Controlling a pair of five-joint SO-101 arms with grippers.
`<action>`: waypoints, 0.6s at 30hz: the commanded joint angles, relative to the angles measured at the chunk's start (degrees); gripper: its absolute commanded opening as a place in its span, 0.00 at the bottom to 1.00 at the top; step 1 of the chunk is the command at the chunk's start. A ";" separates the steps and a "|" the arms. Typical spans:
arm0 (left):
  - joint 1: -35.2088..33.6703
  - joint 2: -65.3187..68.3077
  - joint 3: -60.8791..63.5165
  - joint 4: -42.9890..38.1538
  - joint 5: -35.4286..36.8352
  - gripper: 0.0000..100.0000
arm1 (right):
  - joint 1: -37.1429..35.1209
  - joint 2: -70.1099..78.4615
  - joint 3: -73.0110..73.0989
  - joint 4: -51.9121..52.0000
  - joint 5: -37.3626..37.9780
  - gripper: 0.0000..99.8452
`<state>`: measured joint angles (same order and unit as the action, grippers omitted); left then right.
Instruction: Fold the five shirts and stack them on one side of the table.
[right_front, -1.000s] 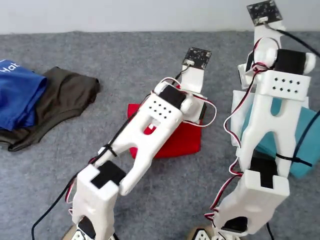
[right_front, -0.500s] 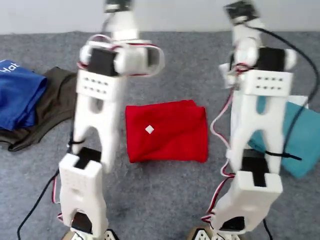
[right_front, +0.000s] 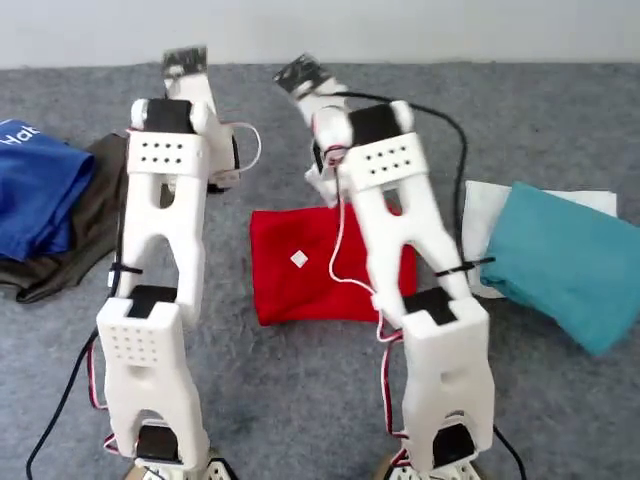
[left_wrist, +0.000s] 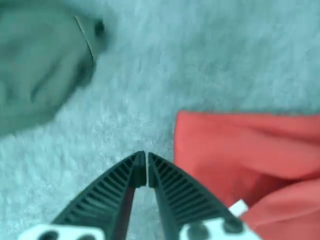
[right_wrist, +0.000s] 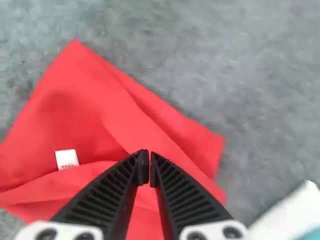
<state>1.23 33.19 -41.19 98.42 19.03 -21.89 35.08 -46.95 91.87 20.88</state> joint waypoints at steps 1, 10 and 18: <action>-0.26 -9.76 12.70 -7.03 -0.53 0.01 | -1.10 3.47 -2.73 -0.66 -0.53 0.02; -0.09 -23.91 51.56 -39.21 -0.26 0.01 | 0.92 8.04 -3.69 1.98 -0.09 0.01; -0.26 -23.82 62.29 -52.92 -0.18 0.01 | 2.51 10.07 -2.02 11.30 3.08 0.01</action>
<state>0.88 12.88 19.91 48.92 19.38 -21.36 46.42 -48.70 100.22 21.85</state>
